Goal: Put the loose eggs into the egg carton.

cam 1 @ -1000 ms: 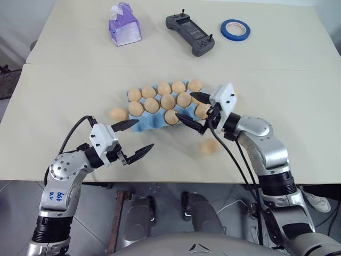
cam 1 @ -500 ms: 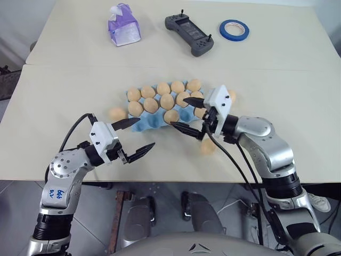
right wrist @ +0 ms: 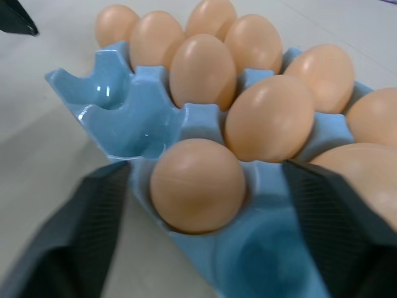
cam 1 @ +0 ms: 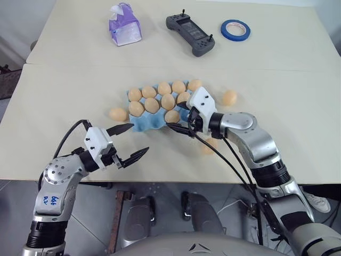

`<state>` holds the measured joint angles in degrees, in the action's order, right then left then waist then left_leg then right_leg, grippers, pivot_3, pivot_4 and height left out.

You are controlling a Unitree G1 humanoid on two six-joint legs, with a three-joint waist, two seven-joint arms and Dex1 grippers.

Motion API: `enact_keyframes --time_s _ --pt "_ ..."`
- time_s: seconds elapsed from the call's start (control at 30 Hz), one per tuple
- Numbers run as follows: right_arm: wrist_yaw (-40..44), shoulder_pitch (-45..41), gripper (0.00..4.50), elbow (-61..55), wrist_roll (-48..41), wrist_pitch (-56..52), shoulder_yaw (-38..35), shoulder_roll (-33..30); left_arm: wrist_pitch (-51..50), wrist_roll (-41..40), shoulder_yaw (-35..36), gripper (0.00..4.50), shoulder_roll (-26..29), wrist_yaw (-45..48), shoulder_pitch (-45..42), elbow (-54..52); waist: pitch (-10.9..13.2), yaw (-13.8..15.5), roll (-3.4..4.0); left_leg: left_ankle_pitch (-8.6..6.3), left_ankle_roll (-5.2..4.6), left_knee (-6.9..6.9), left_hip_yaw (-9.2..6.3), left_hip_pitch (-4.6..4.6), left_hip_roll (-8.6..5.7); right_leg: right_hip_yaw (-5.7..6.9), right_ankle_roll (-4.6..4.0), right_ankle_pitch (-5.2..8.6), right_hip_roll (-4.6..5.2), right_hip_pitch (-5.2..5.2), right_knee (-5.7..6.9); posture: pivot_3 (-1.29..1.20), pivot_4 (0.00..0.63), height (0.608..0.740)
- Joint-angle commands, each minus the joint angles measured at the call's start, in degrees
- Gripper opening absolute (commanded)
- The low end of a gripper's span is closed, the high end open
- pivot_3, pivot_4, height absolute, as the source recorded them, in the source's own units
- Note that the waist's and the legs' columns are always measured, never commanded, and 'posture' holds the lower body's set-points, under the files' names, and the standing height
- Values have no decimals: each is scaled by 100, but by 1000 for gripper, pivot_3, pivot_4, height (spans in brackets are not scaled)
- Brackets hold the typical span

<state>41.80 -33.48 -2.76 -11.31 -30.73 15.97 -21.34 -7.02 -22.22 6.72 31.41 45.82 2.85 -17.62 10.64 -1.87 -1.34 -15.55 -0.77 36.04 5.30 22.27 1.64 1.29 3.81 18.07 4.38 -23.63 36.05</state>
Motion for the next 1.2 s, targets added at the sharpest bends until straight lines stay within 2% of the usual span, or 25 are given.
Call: enact_keyframes --time_s 0.03,0.13,0.17,0.43,0.57,0.83,0.93,1.17,1.2 --pt "80 -80 2529 -61 37 127 41 80 18 -96 97 4500 10 -47 41 -269 0 -15 0 0 0 0 0 0 0 0 0 0 0 0 0 0 150 740" --pt "123 -94 1497 -67 61 195 33 101 14 -98 94 4500 7 -59 36 -276 0 -12 0 0 0 -1 0 0 0 0 0 0 0 -1 1 0 150 740" --pt "151 -94 1303 -87 42 242 10 117 16 -100 94 4500 7 -57 34 -274 0 -12 0 0 0 -1 0 0 0 0 0 0 0 0 -1 0 150 740" --pt "229 -79 1303 -264 -271 368 -426 163 28 -100 78 4500 7 -45 0 -242 0 -13 0 0 0 -1 1 1 0 1 0 0 0 -1 0 0 150 740" --pt "398 91 1303 -228 -383 430 -796 -200 31 -97 55 4500 -2 -32 -32 -200 0 -4 0 0 0 -1 1 1 0 1 0 0 0 0 -1 0 150 740" --pt "501 262 1303 -59 -403 499 -829 -315 35 -92 30 4500 -7 -2 -146 -121 0 -21 0 0 0 -1 1 0 0 0 0 0 -1 1 0 0 150 740" --pt "564 338 2027 -133 -392 559 -764 -310 36 -90 32 4500 2 28 -177 -95 0 -31 0 0 0 -1 2 -1 1 0 0 0 -2 0 2 0 150 740" --pt "537 621 4453 -544 -607 578 -1227 -514 26 -94 8 4500 16 82 -234 -49 0 11 0 0 0 -1 1 1 0 1 0 0 -1 0 0 0 150 740" --pt "531 728 4453 -640 -672 584 -1352 -574 25 -95 2 4500 17 93 -254 -33 0 24 0 0 0 -1 1 1 0 1 0 0 -1 1 -1 0 150 740"
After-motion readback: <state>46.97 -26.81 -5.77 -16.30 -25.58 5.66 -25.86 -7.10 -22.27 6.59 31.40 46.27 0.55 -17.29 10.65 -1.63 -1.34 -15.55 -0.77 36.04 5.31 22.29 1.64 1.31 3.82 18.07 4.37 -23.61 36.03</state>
